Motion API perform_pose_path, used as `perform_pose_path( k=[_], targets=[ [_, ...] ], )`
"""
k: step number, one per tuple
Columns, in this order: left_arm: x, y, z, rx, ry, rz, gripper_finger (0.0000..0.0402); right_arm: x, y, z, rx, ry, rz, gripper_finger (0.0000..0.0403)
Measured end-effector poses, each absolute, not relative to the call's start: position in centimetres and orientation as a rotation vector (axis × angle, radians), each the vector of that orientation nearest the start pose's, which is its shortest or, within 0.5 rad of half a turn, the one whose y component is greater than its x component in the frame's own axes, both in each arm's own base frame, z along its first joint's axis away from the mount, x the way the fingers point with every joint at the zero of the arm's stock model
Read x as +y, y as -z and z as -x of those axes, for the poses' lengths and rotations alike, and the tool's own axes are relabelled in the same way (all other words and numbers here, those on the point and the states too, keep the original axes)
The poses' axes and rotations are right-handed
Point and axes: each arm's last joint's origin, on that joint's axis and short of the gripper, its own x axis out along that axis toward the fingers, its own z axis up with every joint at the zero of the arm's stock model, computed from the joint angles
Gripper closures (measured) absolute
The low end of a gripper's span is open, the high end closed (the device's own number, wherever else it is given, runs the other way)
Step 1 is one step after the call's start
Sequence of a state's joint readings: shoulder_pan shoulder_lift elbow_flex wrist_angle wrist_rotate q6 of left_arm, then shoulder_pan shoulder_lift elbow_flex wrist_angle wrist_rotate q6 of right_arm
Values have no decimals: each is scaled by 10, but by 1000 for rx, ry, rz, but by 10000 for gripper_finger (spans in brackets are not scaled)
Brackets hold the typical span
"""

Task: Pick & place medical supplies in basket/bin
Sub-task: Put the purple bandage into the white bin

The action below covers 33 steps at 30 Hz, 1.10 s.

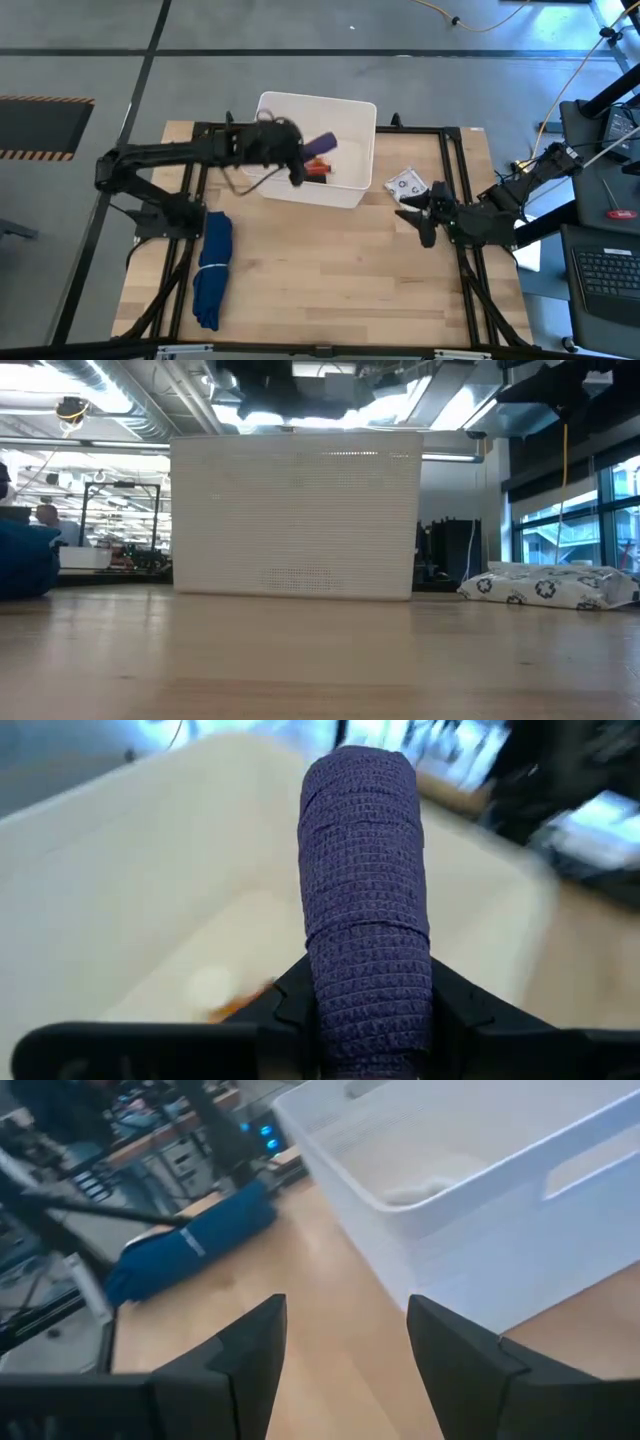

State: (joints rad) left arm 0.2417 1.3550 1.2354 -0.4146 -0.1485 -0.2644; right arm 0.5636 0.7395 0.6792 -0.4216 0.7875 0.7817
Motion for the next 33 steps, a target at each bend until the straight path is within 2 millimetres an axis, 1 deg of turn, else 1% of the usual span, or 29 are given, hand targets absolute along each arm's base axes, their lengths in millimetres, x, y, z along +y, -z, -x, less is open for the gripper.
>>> perform_pose_path(
  k=[3,7,11,16,21,24,30,33],
  targets=[
    [103,-330,-285,565,-440,261,302,58,-285,-141,248,407,-462,192],
    [130,-312,-285,651,-389,254,302,51,-285,-144,232,465,-464,192],
    [149,-291,-291,728,-369,243,302,46,-285,-146,224,502,-468,192],
    [169,-256,-302,837,-365,223,302,40,-285,-147,214,540,-476,192],
    [183,-223,-310,936,-367,239,302,38,-285,-148,207,556,-493,192],
    [186,-209,-314,978,-345,216,302,37,-285,-148,208,562,-502,192],
    [187,-203,-317,993,-316,166,301,37,-285,-148,208,562,-501,192],
    [188,-203,-317,999,-328,138,292,37,-285,-148,208,562,-501,192]
  ],
)
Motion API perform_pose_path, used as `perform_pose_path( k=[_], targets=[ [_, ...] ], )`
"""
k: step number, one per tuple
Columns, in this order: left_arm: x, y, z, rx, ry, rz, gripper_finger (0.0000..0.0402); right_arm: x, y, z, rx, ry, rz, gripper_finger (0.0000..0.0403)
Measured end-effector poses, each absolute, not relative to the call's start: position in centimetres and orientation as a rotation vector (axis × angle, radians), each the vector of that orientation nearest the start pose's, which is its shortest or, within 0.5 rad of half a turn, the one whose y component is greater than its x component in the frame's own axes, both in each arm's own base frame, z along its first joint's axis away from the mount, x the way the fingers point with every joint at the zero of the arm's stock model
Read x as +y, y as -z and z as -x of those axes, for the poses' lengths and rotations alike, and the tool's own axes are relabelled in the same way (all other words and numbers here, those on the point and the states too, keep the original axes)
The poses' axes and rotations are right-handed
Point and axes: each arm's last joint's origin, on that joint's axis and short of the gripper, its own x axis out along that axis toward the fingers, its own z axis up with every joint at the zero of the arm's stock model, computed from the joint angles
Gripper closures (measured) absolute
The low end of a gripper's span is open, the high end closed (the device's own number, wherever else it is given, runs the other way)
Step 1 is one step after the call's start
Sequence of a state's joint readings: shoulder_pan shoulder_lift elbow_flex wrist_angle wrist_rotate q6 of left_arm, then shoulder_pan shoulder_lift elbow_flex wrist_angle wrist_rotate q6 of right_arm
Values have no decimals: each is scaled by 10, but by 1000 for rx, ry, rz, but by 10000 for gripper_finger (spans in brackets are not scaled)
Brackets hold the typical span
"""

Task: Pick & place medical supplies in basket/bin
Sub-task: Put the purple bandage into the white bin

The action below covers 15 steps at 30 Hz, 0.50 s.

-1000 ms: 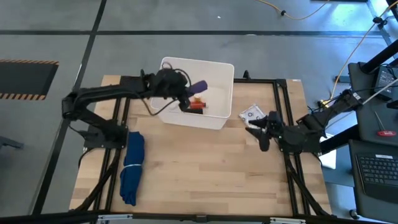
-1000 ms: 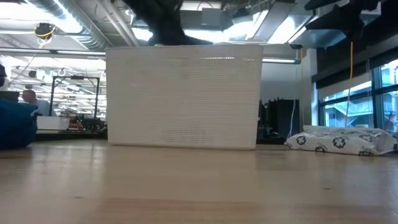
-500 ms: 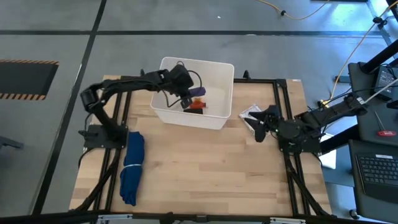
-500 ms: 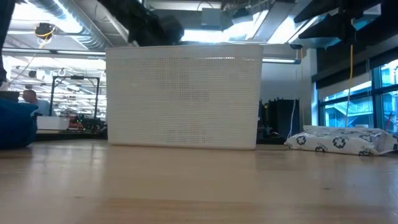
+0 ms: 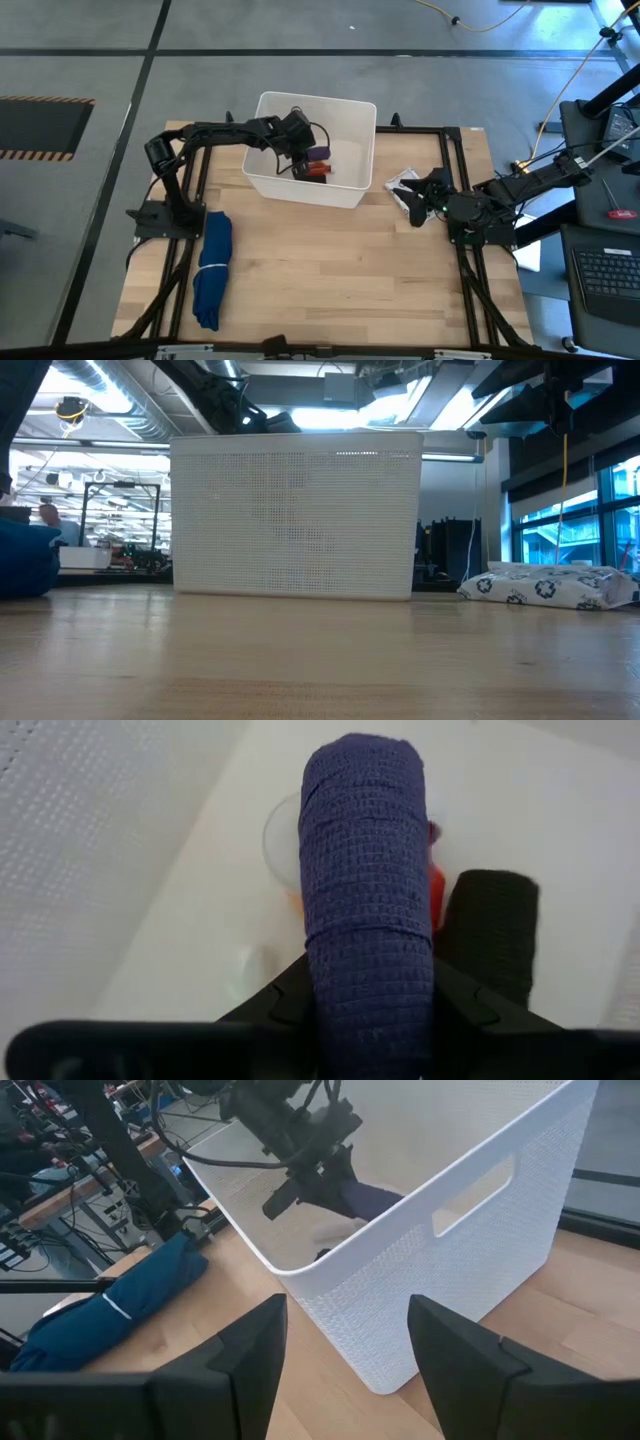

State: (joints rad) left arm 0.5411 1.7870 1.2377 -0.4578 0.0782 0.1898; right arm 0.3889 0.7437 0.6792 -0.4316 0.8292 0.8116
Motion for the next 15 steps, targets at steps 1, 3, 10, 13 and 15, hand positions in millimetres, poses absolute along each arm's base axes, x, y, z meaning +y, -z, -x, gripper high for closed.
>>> perform_pose_path(
  k=[1,3,10,13,15],
  targets=[
    [188,-203,-317,1004,-338,133,287,37,-285,-148,208,562,-501,192],
    [189,-202,-316,1021,-367,121,276,37,-285,-148,208,562,-501,192],
    [189,-200,-315,1035,-381,107,243,37,-285,-148,208,562,-501,192],
    [189,-200,-315,1034,-378,108,234,37,-285,-148,208,562,-501,192],
    [189,-200,-315,1033,-378,108,228,37,-285,-148,208,562,-501,192]
  ],
)
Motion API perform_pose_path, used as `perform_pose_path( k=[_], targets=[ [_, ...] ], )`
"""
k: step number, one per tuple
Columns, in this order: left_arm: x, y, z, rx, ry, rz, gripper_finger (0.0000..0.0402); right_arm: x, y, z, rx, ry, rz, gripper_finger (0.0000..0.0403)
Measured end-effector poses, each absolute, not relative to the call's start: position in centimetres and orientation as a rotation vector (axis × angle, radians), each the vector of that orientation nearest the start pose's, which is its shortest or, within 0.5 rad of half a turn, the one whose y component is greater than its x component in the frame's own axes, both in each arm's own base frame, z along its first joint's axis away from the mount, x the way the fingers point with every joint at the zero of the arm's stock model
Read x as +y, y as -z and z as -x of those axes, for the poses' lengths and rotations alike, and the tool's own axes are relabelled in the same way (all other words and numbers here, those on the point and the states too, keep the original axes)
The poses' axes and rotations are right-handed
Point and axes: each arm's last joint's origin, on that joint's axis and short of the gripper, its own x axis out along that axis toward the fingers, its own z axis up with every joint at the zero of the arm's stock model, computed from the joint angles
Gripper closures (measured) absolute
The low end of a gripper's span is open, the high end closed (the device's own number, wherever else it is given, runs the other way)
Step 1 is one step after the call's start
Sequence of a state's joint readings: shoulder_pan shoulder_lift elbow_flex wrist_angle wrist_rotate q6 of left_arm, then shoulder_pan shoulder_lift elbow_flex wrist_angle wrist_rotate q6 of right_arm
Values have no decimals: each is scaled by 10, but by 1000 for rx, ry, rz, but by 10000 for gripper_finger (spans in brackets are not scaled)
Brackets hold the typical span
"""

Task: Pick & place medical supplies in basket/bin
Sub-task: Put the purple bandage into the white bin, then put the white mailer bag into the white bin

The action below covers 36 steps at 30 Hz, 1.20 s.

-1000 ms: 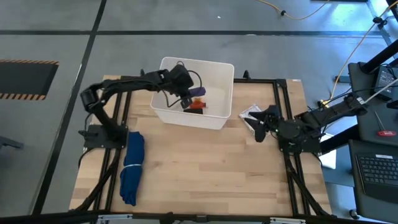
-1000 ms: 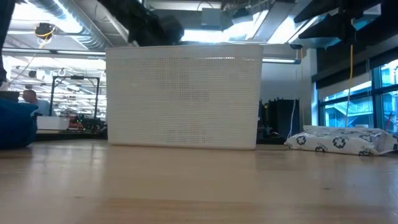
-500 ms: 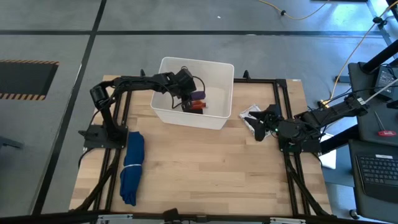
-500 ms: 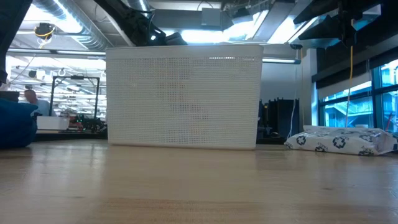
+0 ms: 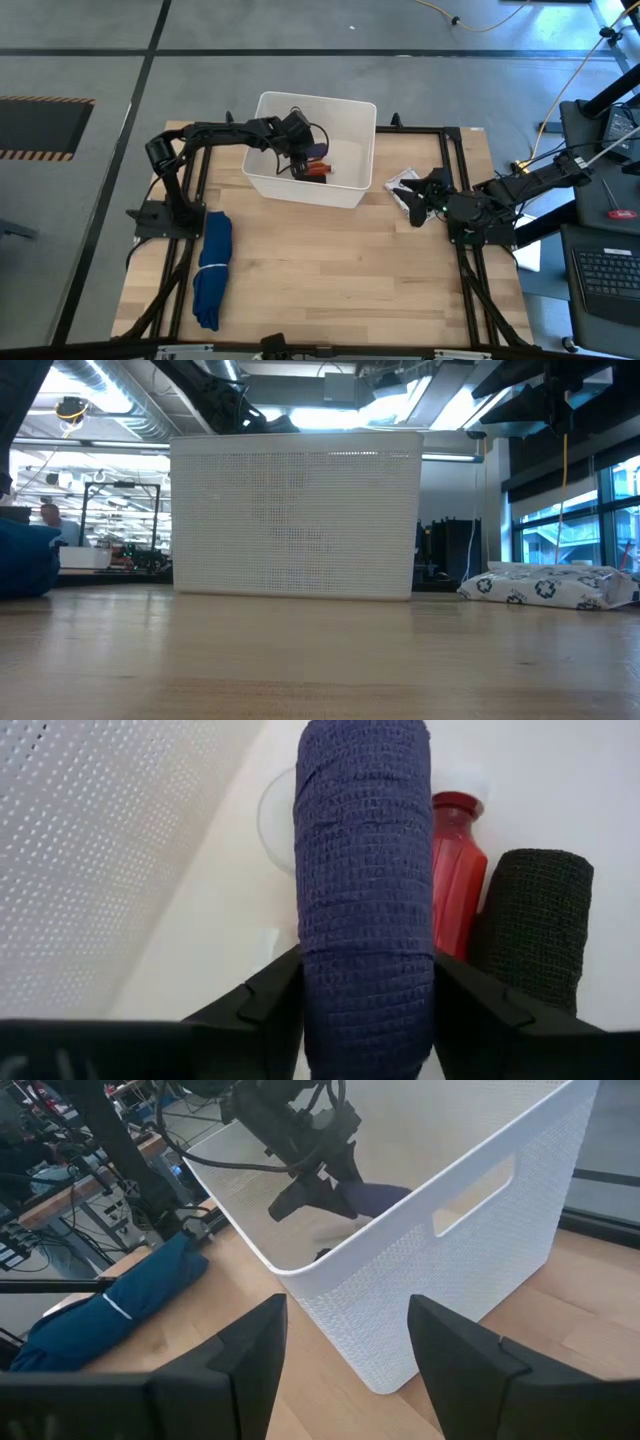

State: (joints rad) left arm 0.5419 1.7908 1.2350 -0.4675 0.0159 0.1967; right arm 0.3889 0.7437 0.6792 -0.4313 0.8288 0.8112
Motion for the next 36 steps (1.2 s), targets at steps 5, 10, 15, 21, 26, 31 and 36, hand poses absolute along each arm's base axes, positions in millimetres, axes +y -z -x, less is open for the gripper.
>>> perform_pose_path(
  k=[5,10,15,21,26,31,36],
  targets=[
    [189,-201,-315,1031,-376,109,214,37,-285,-148,207,562,-505,192],
    [191,-209,-315,1018,-388,104,208,37,-285,-148,207,562,-507,192],
    [196,-227,-321,974,-411,82,209,38,-285,-148,207,556,-525,192],
    [202,-265,-331,892,-421,28,209,38,-286,-148,203,544,-527,192],
    [200,-317,-333,717,-421,-21,212,39,-288,-150,196,526,-479,192],
    [190,-371,-329,404,-320,17,210,36,-288,-150,182,550,-510,192],
    [177,-409,-318,165,-167,128,212,25,-300,-152,154,606,-528,194]
  ],
)
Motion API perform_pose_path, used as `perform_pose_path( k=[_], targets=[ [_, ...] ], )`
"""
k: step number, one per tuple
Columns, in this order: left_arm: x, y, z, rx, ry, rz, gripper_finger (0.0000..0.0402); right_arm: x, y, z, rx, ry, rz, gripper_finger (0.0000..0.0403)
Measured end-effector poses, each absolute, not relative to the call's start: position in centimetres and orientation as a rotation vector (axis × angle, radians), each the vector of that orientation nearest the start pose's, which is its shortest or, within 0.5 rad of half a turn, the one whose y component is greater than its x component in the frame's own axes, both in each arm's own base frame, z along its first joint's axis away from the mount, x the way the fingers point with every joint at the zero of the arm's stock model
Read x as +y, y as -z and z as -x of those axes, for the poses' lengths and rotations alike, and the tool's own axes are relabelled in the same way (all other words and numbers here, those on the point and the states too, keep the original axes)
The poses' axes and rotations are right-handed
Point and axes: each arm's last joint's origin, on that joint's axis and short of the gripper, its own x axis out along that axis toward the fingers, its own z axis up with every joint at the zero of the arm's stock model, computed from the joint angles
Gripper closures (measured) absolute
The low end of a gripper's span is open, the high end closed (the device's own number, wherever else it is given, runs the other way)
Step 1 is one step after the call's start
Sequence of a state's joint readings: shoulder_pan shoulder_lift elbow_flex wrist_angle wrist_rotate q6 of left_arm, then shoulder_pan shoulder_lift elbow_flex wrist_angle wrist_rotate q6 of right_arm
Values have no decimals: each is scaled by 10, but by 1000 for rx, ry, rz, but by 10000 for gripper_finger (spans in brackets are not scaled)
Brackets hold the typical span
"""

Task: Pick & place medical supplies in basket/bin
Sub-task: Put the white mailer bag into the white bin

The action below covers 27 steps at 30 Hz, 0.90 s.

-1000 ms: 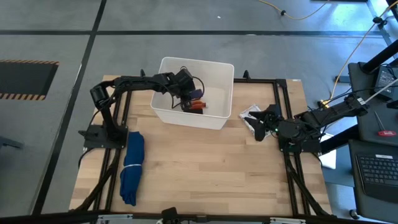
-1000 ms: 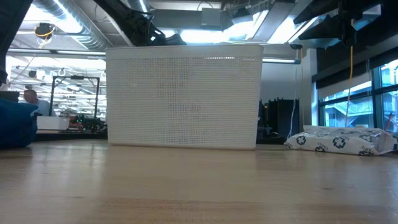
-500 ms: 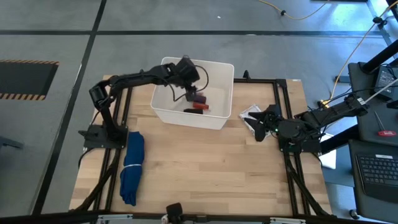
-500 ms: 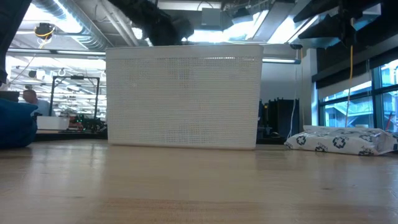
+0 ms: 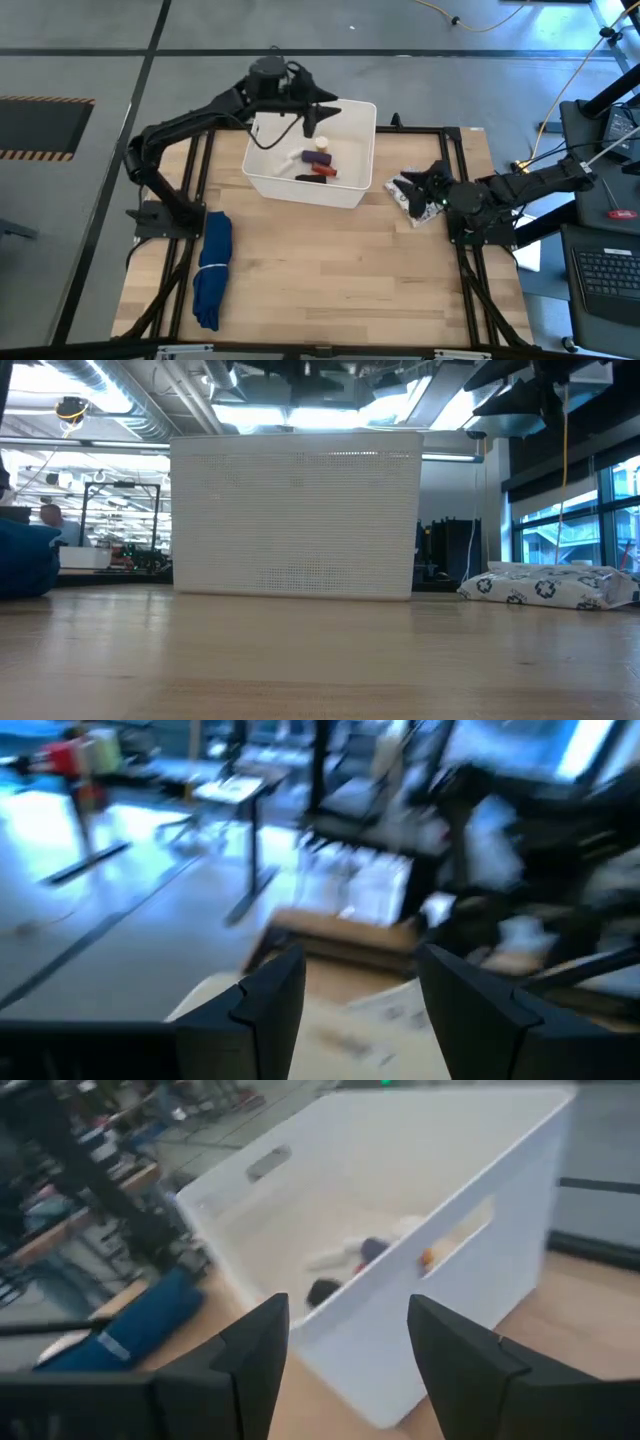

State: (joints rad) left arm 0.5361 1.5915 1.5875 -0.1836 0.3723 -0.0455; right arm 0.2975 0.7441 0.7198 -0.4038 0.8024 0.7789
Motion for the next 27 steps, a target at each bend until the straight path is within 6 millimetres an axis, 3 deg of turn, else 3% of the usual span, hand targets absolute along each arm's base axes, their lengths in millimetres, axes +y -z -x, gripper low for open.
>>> perform_pose_path(
  k=[7,12,16,21,27],
  targets=[
    [147,-433,-316,38,-25,203,211,-1,-331,-142,304,737,-503,217],
    [125,-435,-302,-70,22,231,212,-13,-335,-134,525,817,-534,221],
    [105,-425,-277,-109,17,229,214,-21,-325,-135,631,870,-625,221],
    [79,-405,-248,-132,-28,260,214,-31,-299,-145,773,914,-664,222],
    [53,-382,-227,-182,-48,318,215,-51,-277,-149,897,1028,-659,222]
  ],
)
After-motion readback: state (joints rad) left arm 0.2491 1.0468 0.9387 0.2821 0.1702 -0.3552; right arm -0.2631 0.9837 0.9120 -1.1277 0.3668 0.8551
